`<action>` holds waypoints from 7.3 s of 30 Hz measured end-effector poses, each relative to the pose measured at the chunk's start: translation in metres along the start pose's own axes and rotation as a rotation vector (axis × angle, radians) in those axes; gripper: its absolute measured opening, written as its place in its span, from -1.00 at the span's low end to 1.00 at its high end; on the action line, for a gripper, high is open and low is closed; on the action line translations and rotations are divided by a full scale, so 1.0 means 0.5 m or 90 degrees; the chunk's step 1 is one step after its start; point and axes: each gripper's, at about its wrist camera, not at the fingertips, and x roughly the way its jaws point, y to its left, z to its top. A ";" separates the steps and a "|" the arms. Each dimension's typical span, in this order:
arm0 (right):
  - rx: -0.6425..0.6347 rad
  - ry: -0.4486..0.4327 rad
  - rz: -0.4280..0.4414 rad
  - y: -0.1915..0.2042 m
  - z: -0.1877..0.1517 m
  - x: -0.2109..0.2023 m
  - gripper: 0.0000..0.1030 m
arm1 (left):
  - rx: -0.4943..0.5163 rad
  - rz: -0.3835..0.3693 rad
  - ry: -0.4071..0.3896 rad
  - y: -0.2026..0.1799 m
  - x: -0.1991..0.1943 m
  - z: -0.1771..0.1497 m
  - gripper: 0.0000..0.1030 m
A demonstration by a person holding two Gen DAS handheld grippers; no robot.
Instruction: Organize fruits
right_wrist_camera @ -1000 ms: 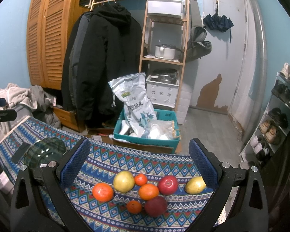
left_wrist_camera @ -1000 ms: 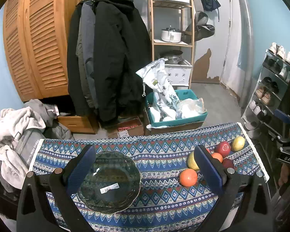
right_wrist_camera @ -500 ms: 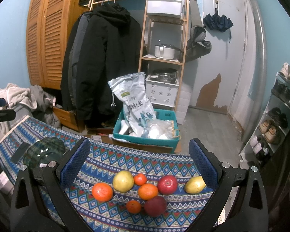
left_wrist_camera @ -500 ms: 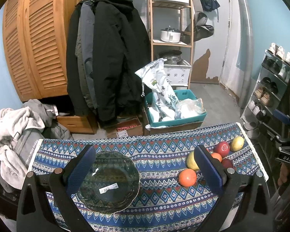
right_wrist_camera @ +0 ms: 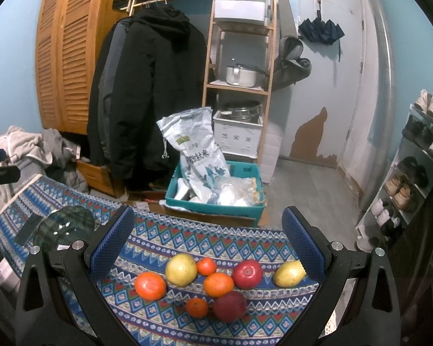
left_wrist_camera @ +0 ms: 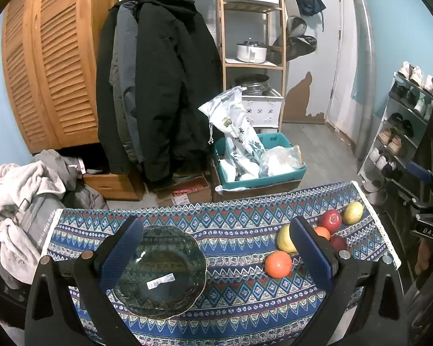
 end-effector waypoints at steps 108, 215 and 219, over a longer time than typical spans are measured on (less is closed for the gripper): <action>0.108 0.388 0.034 -0.122 -0.317 0.323 0.39 | 0.072 -0.149 0.361 -0.277 0.451 -0.273 0.32; -0.107 0.468 0.337 0.591 -0.201 0.505 0.41 | -0.116 0.058 0.326 0.271 0.371 -0.343 0.31; -0.084 0.438 0.352 0.578 -0.168 0.488 0.37 | -0.119 0.057 0.322 0.272 0.364 -0.336 0.31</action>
